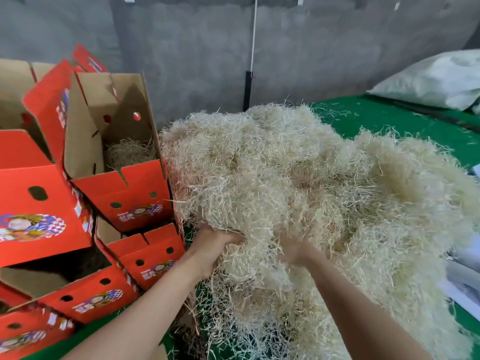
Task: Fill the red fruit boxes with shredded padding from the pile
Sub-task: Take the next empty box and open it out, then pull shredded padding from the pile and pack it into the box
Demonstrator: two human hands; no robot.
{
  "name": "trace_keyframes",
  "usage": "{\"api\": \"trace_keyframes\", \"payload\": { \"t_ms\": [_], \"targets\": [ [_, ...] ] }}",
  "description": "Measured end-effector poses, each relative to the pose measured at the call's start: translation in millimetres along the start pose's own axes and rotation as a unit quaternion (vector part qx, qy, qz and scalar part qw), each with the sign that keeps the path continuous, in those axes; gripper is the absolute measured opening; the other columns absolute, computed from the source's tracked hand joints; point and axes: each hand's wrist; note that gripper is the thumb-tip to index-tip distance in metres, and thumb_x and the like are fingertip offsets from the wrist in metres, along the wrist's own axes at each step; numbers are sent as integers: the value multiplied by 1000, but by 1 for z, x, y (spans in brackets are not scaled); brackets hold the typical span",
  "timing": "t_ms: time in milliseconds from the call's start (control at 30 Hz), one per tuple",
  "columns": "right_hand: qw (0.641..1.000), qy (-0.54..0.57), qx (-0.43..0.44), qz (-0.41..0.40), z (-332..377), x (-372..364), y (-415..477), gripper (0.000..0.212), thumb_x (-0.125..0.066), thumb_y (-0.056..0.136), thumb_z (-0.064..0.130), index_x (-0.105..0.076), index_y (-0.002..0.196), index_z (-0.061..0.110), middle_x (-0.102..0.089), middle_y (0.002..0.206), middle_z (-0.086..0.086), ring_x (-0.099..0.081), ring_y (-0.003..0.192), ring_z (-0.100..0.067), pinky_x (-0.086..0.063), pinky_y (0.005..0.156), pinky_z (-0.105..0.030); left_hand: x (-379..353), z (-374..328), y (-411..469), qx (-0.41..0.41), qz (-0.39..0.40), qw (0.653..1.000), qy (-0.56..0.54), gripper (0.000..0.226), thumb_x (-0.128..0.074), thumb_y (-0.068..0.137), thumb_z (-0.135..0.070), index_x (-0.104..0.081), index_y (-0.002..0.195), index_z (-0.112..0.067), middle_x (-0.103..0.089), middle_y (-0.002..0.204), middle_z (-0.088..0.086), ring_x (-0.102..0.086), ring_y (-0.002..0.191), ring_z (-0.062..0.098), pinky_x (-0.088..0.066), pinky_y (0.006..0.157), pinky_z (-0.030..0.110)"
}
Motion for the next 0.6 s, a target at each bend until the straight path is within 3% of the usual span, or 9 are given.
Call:
{"api": "trace_keyframes", "payload": {
  "t_ms": [100, 167, 233, 300, 367, 433, 500, 533, 600],
  "targets": [
    [997, 76, -19, 8, -22, -19, -6, 43, -36, 99, 16, -30, 138, 0, -32, 147, -13, -35, 131, -20, -35, 93, -10, 6, 0, 2, -24, -52, 998, 9, 36, -76, 65, 6, -51, 71, -18, -56, 63, -14, -50, 65, 5, -33, 52, 15],
    [987, 157, -13, 24, -22, -22, -10, 57, -28, 98, 44, -27, 142, 8, -30, 148, -4, -34, 131, -15, -29, 87, 0, 13, 3, 10, -36, -87, 996, 5, 40, -78, 62, 5, -59, 95, -9, -62, 80, -6, -56, 75, 11, -36, 54, 17],
    [975, 219, 2, 43, -27, -20, -23, 80, -20, 85, 69, -14, 147, 19, -16, 150, 7, -18, 135, -4, -21, 95, -4, 19, 4, 14, -45, -113, 992, 19, 51, -79, 63, 4, -53, 106, -7, -61, 87, -5, -56, 76, 8, -38, 53, 17],
    [984, 149, 23, 91, -31, -24, -26, 90, -42, 77, 73, -16, 147, 22, -16, 150, 9, -20, 131, -2, -21, 100, -11, 21, 7, 12, -79, -120, 987, 65, 42, -77, 66, 4, -54, 95, -15, -60, 80, -11, -55, 66, -4, -41, 45, 12],
    [990, 131, 57, 7, -28, -27, -19, 61, -65, 82, 40, -42, 134, 20, -41, 141, -3, -46, 123, -17, -39, 97, -22, 19, 14, 9, -139, -85, 969, 187, 33, -77, 70, 0, -60, 89, -21, -62, 80, -15, -56, 65, -12, -40, 49, 1],
    [954, 221, 93, -180, -5, -28, -18, 39, -63, 84, 17, -53, 122, 20, -53, 129, -3, -53, 116, -16, -46, 92, -25, 15, 26, 4, -175, -51, 941, 286, 24, -72, 76, -5, -63, 94, -19, -62, 88, -12, -54, 73, -12, -40, 62, -1],
    [892, 328, 86, -300, 16, -29, -16, 51, -59, 85, 22, -44, 134, 18, -36, 145, -1, -33, 129, -10, -28, 105, -37, 8, 28, -4, -133, -28, 949, 286, 20, -63, 82, -3, -61, 99, -13, -65, 95, -1, -58, 77, -1, -43, 65, 1],
    [882, 329, 83, -327, 26, -31, -14, 58, -57, 83, 28, -38, 138, 19, -25, 149, 5, -24, 130, -6, -18, 107, -38, 5, 28, -8, -98, -18, 958, 267, 22, -62, 82, -4, -59, 103, -10, -64, 101, 4, -63, 86, 12, -47, 70, 8],
    [875, 346, 92, -327, 37, -33, -8, 63, -53, 81, 31, -34, 140, 19, -29, 141, 8, -29, 124, -4, -19, 98, -32, 2, 23, -18, -19, 28, 981, 190, 57, -72, 77, -25, -46, 124, -6, -54, 115, 5, -51, 117, 32, -44, 93, 23]
  ]
}}
Point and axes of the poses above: each hand's wrist, its own y-axis towards the middle knuckle, its own x-axis out of the back of the hand, z = x × y
